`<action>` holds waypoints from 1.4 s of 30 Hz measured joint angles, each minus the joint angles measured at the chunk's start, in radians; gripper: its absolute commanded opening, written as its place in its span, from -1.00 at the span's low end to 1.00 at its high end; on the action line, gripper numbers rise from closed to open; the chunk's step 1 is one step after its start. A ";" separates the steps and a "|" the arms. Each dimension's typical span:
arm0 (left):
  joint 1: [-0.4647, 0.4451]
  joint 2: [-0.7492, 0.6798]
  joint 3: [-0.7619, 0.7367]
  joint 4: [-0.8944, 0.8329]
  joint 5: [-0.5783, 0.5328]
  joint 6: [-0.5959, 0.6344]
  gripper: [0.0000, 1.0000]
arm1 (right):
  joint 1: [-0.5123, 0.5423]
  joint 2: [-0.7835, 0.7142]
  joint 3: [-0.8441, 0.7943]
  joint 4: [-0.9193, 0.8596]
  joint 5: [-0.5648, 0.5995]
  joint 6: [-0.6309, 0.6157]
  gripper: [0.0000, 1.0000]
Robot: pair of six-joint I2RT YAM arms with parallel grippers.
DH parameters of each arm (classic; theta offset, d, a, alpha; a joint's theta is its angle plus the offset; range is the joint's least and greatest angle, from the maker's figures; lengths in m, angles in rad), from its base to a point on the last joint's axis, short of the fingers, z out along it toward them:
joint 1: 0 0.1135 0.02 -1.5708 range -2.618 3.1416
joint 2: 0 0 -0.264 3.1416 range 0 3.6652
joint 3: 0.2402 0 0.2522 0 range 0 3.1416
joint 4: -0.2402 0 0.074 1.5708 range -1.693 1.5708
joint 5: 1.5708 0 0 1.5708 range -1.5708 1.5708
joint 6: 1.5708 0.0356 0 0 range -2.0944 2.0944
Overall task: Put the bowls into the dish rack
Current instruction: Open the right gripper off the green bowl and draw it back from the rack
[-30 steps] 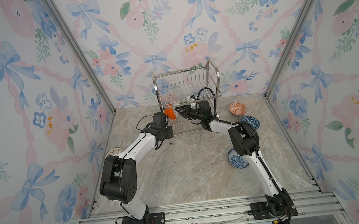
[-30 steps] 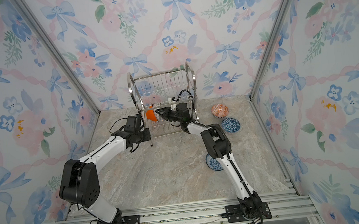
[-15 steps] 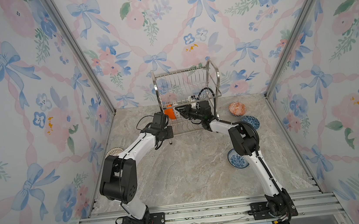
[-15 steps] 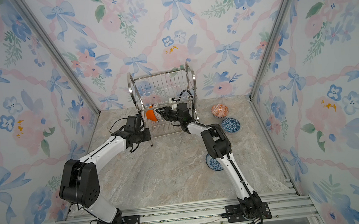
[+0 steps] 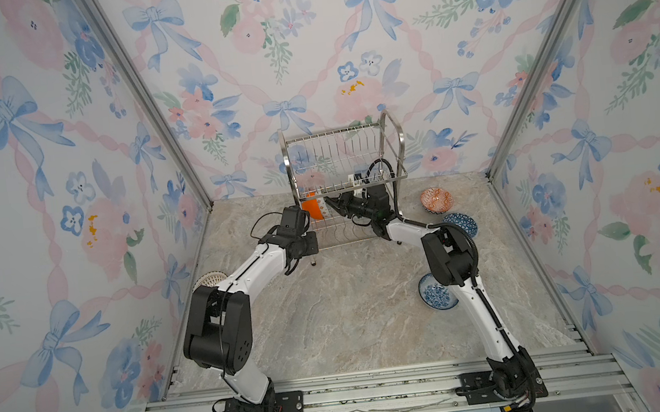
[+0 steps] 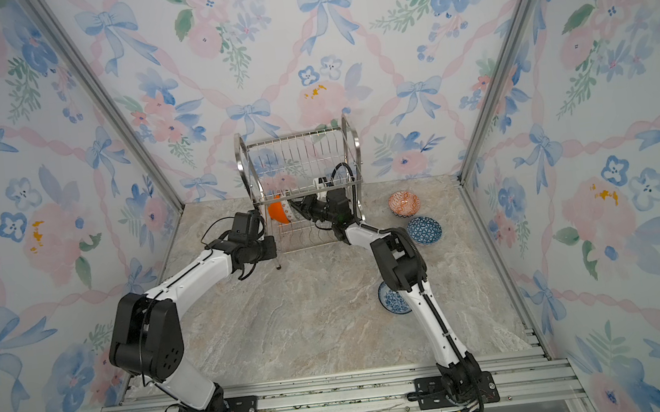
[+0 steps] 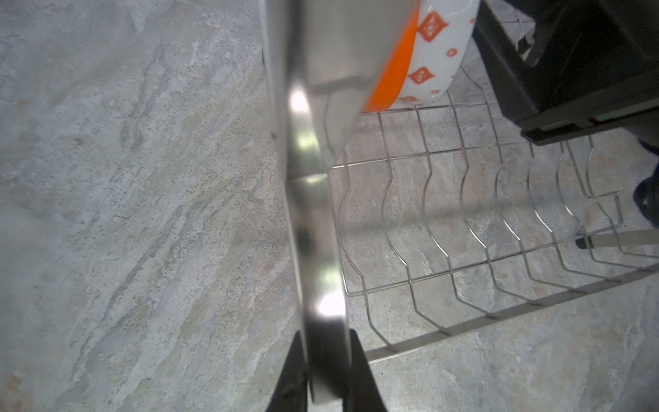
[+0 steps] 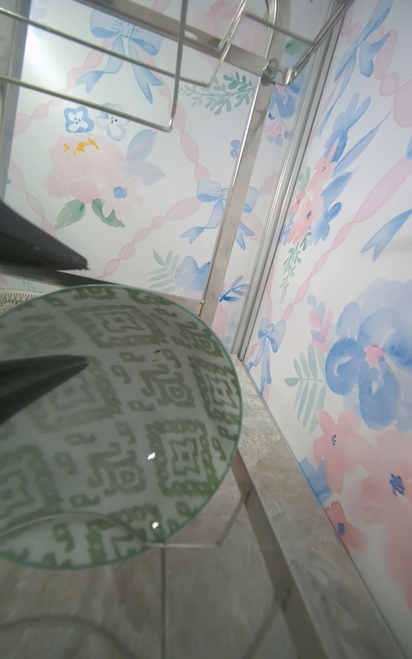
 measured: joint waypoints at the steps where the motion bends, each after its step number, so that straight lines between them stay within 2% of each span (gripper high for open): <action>1: 0.000 0.000 0.000 0.000 -0.001 0.000 -1.00 | 0.000 -0.010 -0.011 0.006 0.002 0.002 -0.14; 26: 0.000 0.064 0.080 -0.031 -0.018 -0.026 -1.00 | 0.015 -0.259 -0.415 0.142 0.040 0.048 0.01; 34: 0.000 0.069 0.087 -0.030 -0.019 -0.029 -1.00 | 0.022 -0.317 -0.499 0.160 0.024 0.064 0.14; 42: 0.000 0.070 0.088 -0.029 -0.017 -0.030 -1.00 | 0.042 -0.402 -0.597 0.166 0.000 0.063 0.34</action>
